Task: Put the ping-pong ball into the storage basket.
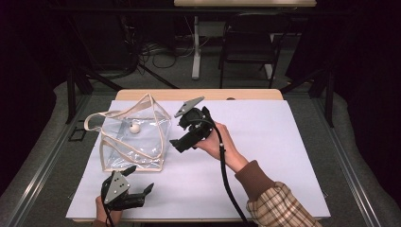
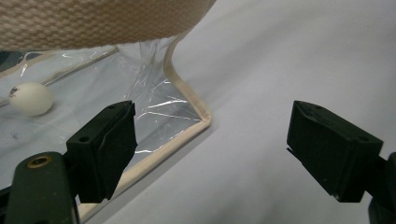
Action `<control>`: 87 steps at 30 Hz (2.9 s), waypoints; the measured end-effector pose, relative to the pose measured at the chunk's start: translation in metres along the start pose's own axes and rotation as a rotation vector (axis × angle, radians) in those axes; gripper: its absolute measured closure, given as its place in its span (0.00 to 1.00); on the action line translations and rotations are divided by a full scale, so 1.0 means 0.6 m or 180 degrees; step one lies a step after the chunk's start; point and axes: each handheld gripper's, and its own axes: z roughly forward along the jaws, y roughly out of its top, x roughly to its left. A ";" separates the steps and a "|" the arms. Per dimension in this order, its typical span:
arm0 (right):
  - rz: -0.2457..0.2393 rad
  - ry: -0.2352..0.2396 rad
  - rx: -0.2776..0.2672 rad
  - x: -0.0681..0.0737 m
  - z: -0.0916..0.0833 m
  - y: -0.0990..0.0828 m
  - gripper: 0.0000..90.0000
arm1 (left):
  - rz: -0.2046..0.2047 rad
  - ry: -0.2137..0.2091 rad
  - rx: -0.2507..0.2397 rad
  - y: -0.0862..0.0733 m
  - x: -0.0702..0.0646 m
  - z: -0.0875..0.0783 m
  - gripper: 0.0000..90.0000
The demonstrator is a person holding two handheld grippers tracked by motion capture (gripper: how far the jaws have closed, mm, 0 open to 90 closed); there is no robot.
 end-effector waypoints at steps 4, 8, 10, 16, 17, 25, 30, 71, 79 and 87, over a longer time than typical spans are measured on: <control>0.0060 -0.0032 -0.0012 -0.009 -0.011 -0.016 0.00 | 0.0007 -0.0009 0.0010 0.000 0.000 0.001 0.18; 0.0085 -0.0080 -0.0057 -0.017 -0.025 -0.031 0.00 | -0.0003 -0.0004 -0.0002 -0.001 0.000 0.001 0.18; 0.0091 -0.0110 -0.0085 -0.022 -0.034 -0.041 0.00 | 0.0012 -0.0016 0.0011 -0.001 0.001 0.001 0.18; 0.0134 -0.0165 -0.0139 -0.029 -0.052 -0.064 0.01 | -0.0015 -0.0014 0.0004 -0.001 0.000 0.002 0.18; 0.0121 -0.0187 -0.0151 -0.030 -0.054 -0.068 0.01 | -0.0017 -0.0016 0.0012 -0.001 0.001 0.002 0.18; 0.0164 -0.0267 -0.0179 -0.035 -0.075 -0.105 0.01 | -0.0021 -0.0028 0.0028 -0.002 0.001 0.003 0.18; 0.0194 -0.0323 -0.0196 -0.038 -0.087 -0.127 0.01 | -0.0017 -0.0034 0.0030 -0.002 0.001 0.004 0.18; 0.0463 -0.0558 -0.0183 -0.042 -0.117 -0.286 0.02 | -0.0010 -0.0036 0.0051 -0.002 0.000 0.006 0.18; 0.0537 -0.0587 -0.0192 -0.042 -0.118 -0.315 0.02 | -0.0011 -0.0033 0.0054 -0.003 0.000 0.006 0.18; 0.0589 -0.0609 -0.0214 -0.040 -0.122 -0.345 0.02 | 0.0013 -0.0033 0.0060 -0.002 0.000 0.006 0.18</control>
